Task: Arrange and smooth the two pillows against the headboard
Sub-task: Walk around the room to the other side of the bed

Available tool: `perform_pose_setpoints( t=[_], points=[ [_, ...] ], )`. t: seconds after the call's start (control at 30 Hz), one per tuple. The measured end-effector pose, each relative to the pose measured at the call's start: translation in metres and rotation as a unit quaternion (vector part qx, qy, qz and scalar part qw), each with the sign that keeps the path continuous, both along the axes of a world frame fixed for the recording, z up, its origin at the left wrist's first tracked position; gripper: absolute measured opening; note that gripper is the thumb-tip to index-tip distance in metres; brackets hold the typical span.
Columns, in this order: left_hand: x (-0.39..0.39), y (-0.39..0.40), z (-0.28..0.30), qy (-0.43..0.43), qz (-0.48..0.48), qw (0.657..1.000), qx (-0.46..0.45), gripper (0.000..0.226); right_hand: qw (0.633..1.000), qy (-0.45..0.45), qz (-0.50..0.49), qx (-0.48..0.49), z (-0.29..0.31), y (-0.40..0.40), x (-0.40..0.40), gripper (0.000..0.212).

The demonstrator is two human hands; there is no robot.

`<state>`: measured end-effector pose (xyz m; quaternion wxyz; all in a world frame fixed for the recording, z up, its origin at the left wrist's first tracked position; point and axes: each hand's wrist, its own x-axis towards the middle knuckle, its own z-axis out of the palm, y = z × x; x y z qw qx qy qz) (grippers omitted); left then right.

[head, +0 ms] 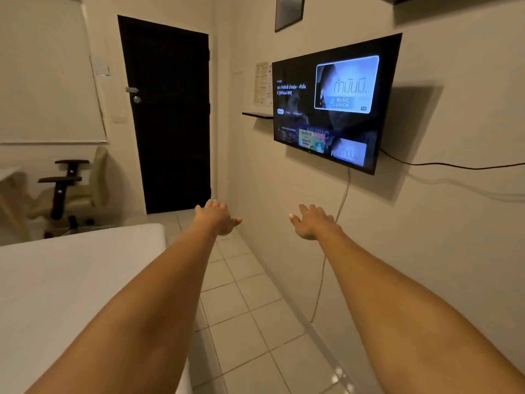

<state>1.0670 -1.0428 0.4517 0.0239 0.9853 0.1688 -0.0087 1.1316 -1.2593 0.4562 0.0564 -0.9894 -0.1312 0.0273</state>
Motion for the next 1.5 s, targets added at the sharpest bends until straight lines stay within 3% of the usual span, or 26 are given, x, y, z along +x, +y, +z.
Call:
perform_pose_setpoints(
  t=[0.57,0.9,1.2,1.5],
  points=[
    [0.211,0.051,0.032,-0.020,0.065,0.998,0.006,0.077,0.994,-0.038,0.100,0.024,0.029,0.075,0.260,0.064],
    [0.316,0.109,0.043,-0.039,0.159,0.986,0.005,0.077,0.980,-0.051,0.189,0.039,0.043,0.157,0.402,0.063],
    [0.386,0.203,0.017,-0.036,0.219,0.975,-0.016,0.077,0.966,-0.023,0.254,0.043,0.015,0.273,0.492,0.064],
    [0.478,0.351,0.013,-0.032,0.236,0.971,-0.011,0.078,0.963,-0.011,0.267,0.043,0.003,0.416,0.592,0.065]
  ],
)
